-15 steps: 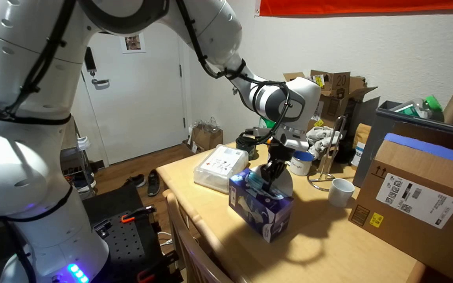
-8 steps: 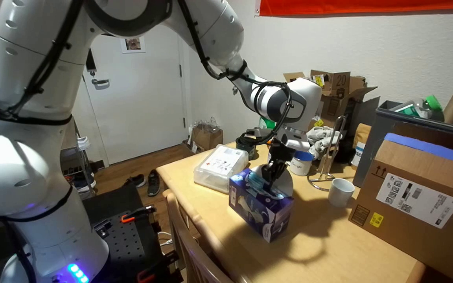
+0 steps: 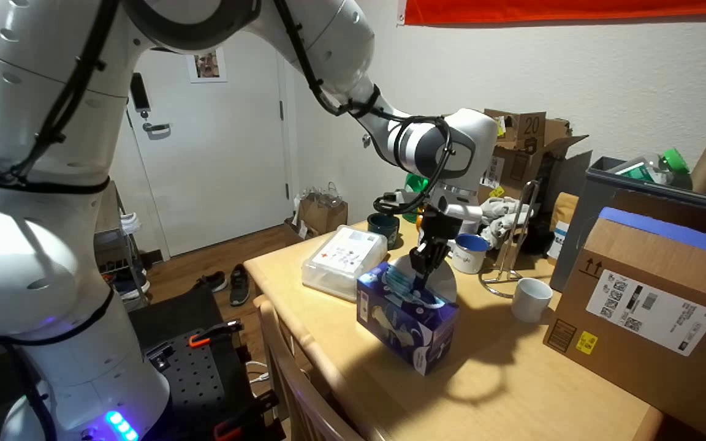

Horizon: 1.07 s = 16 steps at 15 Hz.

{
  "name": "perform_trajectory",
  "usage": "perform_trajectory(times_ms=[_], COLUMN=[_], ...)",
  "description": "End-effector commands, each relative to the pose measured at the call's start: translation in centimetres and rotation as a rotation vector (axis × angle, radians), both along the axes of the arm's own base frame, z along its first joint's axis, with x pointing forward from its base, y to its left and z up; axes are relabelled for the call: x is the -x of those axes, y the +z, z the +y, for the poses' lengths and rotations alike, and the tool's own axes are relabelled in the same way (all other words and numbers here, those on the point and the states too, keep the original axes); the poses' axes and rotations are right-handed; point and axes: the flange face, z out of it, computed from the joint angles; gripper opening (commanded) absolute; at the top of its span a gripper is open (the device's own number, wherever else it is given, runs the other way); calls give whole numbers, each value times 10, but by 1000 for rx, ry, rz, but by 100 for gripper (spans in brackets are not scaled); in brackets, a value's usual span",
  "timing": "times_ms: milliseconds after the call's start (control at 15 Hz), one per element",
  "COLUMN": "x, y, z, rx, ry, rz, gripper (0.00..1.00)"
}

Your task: Take a packet out of the box and place it on the table

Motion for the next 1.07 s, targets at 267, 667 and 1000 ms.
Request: perform_trajectory(times_ms=[267, 667, 1000], x=[-4, -13, -19], y=[27, 3, -41], z=[30, 37, 37], rx=[306, 593, 669], ry=[-135, -231, -213], rz=[-69, -86, -51], gripper=[0, 0, 0])
